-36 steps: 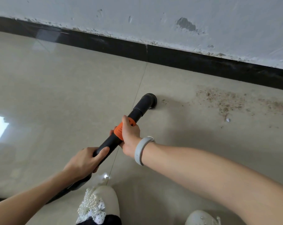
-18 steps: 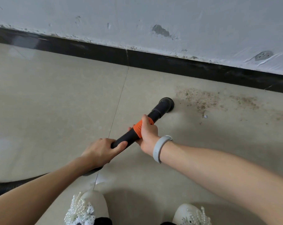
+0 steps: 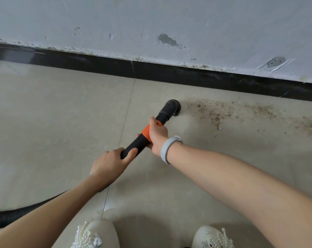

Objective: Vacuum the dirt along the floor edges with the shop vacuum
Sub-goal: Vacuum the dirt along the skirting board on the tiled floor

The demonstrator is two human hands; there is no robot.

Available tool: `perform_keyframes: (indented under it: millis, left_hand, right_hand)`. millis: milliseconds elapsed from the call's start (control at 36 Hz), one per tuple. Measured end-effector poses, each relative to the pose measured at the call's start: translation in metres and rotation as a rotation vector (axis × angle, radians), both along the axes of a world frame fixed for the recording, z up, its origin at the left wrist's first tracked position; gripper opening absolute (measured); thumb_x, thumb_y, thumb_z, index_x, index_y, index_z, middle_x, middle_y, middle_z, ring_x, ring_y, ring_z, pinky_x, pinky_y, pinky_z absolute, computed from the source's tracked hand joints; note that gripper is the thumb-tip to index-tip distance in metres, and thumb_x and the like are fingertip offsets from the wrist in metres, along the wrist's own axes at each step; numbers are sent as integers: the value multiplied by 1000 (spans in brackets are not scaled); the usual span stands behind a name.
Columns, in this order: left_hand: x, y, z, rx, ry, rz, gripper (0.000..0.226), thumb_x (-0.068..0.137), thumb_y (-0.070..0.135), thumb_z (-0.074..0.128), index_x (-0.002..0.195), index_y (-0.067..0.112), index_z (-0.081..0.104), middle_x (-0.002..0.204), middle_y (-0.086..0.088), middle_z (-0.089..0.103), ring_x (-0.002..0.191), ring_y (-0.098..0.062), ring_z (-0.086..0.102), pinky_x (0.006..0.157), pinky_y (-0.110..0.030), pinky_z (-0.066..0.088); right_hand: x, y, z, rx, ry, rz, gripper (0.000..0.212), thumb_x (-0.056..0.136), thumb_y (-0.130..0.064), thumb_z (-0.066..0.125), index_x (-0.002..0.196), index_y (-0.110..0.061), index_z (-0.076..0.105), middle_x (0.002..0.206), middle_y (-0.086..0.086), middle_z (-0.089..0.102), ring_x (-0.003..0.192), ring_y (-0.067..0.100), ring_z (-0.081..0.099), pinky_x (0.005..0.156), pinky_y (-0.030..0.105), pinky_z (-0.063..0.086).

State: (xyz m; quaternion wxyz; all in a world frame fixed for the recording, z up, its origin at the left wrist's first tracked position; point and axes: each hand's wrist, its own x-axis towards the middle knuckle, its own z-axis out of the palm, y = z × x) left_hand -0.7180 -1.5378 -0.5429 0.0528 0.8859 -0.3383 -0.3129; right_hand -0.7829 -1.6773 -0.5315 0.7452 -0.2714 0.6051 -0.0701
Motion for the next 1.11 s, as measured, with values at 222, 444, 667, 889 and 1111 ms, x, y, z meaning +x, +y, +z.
perform_keyframes:
  millis: [222,444,667,889,1111]
  left_hand:
    - [-14,-16,3,-1,-72,-102,42,93,58,32,71,23,40,66,1,55,65,-23,53,53,-31,32]
    - [-35,-33,-3,46,-29,-298,43,91,63,33,72,26,41,64,5,52,68,-22,55,58,-31,35]
    - [-59,-29,-2,82,-68,-502,43,90,66,31,83,26,47,67,4,53,72,-22,58,64,-31,41]
    - [-57,-45,2,117,-87,-544,40,91,65,30,83,28,42,65,7,47,71,-22,50,63,-31,35]
    - [-53,-73,-4,23,-105,-394,47,90,67,31,83,23,48,74,1,57,74,-25,55,67,-31,40]
  right_hand:
    - [-13,-5,-9,-16,33,-65,46,97,-42,47,126,-6,46,112,14,63,57,19,67,49,24,53]
    - [-64,-10,-15,17,35,-220,40,97,-42,49,114,-5,50,89,9,62,64,21,70,76,36,59]
    - [-108,5,-20,88,68,-342,37,98,-40,48,111,-6,47,83,11,62,68,24,69,72,38,58]
    - [-108,-4,-17,76,22,-392,30,99,-36,46,102,-7,46,87,13,59,66,26,67,67,38,56]
    - [-88,-41,-14,-22,29,-347,31,99,-34,45,107,-4,46,83,12,57,61,25,64,62,36,56]
